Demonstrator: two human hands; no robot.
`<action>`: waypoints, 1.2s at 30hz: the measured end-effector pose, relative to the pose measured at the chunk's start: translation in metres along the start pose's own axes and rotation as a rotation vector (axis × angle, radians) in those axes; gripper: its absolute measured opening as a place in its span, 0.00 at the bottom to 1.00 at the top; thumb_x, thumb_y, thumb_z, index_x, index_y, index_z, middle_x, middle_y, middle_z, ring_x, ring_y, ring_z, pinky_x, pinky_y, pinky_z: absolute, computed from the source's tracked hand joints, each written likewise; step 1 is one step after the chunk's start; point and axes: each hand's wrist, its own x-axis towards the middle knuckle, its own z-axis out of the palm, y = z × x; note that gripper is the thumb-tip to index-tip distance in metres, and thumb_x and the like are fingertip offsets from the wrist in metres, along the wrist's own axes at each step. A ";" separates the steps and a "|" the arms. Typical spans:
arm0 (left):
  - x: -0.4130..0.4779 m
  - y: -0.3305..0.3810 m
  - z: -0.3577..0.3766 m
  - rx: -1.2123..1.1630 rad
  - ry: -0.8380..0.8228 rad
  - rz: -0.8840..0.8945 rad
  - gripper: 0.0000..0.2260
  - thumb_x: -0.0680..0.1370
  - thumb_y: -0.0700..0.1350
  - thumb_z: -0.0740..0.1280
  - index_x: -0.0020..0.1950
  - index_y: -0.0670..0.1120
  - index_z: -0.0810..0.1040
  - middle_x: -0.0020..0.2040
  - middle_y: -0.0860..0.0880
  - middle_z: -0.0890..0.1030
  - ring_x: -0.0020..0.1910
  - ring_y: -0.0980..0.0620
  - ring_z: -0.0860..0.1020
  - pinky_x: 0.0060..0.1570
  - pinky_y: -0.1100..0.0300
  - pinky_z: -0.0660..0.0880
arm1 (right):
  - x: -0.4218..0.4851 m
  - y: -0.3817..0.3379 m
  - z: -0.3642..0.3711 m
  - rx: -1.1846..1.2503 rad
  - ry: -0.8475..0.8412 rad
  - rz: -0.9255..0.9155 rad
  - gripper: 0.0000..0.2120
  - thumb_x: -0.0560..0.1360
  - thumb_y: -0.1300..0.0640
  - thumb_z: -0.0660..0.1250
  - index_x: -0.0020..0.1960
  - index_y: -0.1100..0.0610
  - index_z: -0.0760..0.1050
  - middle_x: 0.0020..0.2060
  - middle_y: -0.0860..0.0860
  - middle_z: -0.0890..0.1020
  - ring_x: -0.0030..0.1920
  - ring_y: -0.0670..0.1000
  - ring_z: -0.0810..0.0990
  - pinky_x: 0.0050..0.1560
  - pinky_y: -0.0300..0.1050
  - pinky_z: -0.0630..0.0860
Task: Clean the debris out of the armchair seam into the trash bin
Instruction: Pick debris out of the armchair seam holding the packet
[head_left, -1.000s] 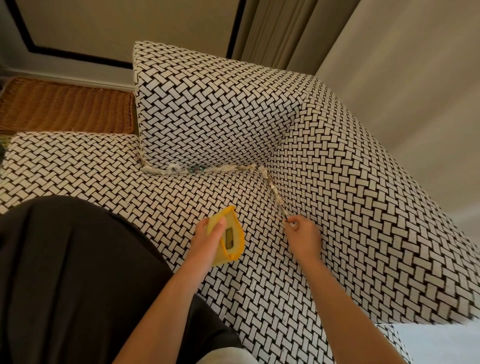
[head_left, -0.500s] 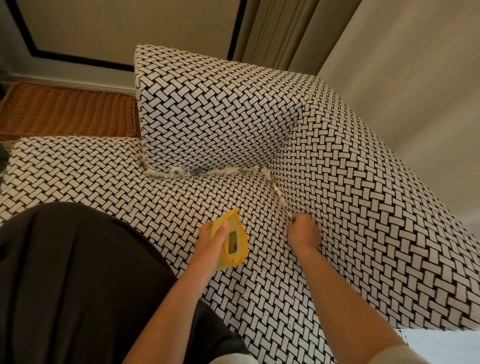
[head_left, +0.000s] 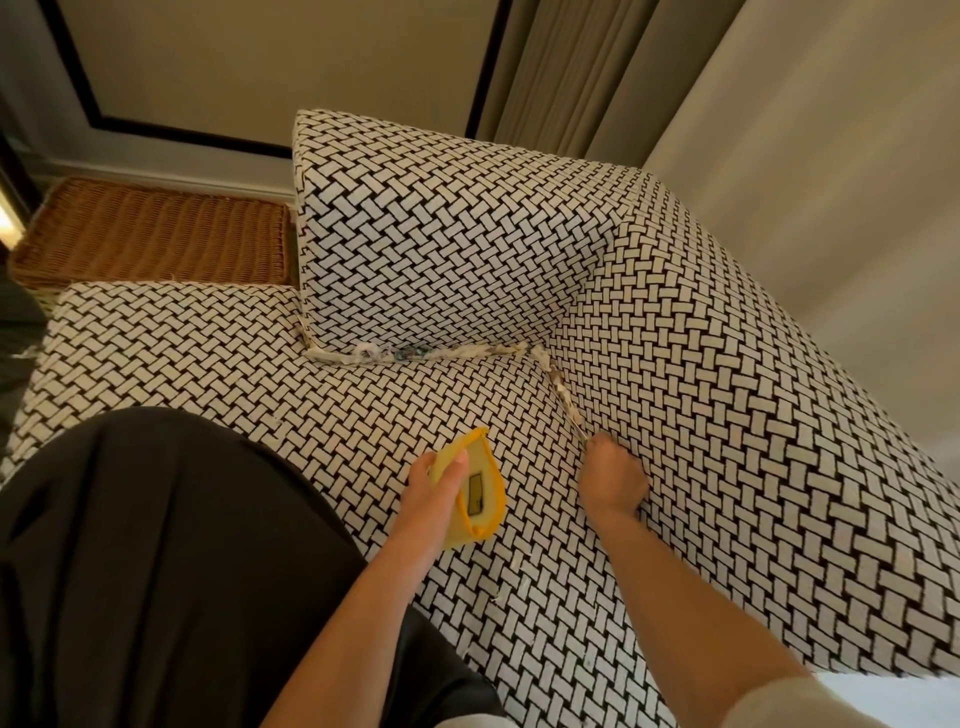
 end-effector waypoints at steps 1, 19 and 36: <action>0.000 0.000 0.000 -0.001 -0.002 -0.003 0.23 0.78 0.59 0.54 0.71 0.53 0.57 0.64 0.45 0.66 0.57 0.47 0.67 0.45 0.56 0.66 | -0.001 0.000 0.000 0.027 0.014 -0.004 0.10 0.80 0.54 0.57 0.52 0.58 0.74 0.37 0.51 0.81 0.33 0.50 0.75 0.28 0.38 0.68; -0.002 0.001 0.002 0.031 0.015 0.012 0.24 0.78 0.59 0.53 0.72 0.53 0.56 0.67 0.45 0.66 0.57 0.48 0.67 0.50 0.53 0.66 | -0.081 -0.044 -0.067 0.965 -0.161 -0.211 0.18 0.79 0.53 0.59 0.31 0.54 0.68 0.25 0.46 0.67 0.27 0.44 0.62 0.28 0.35 0.61; -0.001 -0.003 0.002 0.055 0.007 0.051 0.26 0.77 0.60 0.55 0.72 0.52 0.56 0.66 0.45 0.67 0.60 0.47 0.68 0.51 0.54 0.66 | -0.106 -0.059 -0.049 0.807 -0.142 -0.295 0.18 0.78 0.48 0.60 0.31 0.52 0.70 0.23 0.44 0.70 0.24 0.42 0.64 0.26 0.37 0.64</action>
